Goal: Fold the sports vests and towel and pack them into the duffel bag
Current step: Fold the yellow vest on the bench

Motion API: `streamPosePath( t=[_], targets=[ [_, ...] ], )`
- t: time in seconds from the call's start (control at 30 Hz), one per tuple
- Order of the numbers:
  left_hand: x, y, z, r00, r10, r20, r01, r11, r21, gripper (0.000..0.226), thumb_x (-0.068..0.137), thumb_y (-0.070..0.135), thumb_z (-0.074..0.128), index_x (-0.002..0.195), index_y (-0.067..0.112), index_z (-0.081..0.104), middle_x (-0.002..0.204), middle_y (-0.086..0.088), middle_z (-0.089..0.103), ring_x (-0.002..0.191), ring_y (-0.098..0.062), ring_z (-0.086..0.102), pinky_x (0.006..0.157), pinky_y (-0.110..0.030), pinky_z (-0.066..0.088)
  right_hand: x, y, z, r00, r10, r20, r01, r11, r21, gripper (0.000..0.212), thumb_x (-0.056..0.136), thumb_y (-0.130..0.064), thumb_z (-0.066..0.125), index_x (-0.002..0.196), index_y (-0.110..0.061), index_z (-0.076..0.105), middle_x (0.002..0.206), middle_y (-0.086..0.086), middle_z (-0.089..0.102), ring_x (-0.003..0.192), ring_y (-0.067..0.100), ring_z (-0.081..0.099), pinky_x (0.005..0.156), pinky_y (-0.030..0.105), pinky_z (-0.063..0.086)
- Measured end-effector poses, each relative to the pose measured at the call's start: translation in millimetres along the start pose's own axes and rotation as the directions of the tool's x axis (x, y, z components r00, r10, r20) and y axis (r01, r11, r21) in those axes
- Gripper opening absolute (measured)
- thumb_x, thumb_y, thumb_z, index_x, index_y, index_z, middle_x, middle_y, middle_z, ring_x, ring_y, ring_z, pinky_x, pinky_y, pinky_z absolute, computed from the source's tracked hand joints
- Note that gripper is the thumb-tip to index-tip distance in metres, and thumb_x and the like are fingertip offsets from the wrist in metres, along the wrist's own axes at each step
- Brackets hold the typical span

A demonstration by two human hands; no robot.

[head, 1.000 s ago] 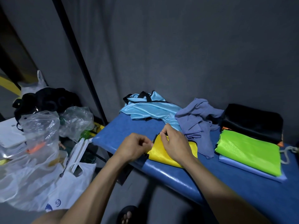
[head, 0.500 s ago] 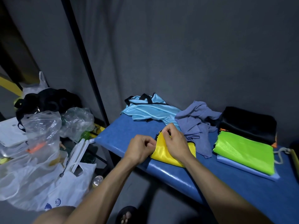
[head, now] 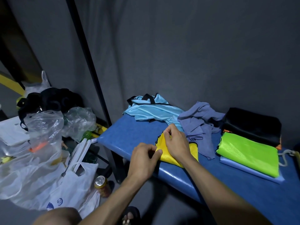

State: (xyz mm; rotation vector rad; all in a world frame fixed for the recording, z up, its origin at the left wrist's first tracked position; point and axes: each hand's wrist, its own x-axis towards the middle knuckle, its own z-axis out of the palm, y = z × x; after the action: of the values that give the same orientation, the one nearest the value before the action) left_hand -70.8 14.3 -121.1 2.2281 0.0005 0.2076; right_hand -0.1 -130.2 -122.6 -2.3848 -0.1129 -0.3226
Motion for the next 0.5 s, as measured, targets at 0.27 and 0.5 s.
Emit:
streamPosePath(
  t=[0.27,0.5],
  targets=[
    [6,-13,2,0.969,-0.172,0.179,0.231,0.887,-0.401,0.015,0.094,0.023,0.073,0.083,0.013,0.077,0.072,0.004,0.068,0.065,-0.009,0.056,0.071,-0.029,0.046,-6,0,1,0.998,-0.058,-0.023,0.058,0.998,-0.021,0.018,0.105,-0.027,0.044,0.091,-0.016,0.045,0.08,-0.003,0.06,0.076,0.025,0.055,0.066,0.045,0.045],
    [27,3,1,0.989,-0.137,0.061,0.135,0.991,0.022,0.028,0.092,0.051,0.06,0.082,0.024,0.062,0.077,0.012,0.067,0.08,-0.011,0.063,0.069,-0.032,0.047,-8,2,1,0.996,-0.089,-0.028,0.088,0.996,-0.006,0.018,0.105,-0.026,0.044,0.09,-0.017,0.044,0.079,-0.004,0.059,0.074,0.023,0.054,0.067,0.046,0.046]
  ],
)
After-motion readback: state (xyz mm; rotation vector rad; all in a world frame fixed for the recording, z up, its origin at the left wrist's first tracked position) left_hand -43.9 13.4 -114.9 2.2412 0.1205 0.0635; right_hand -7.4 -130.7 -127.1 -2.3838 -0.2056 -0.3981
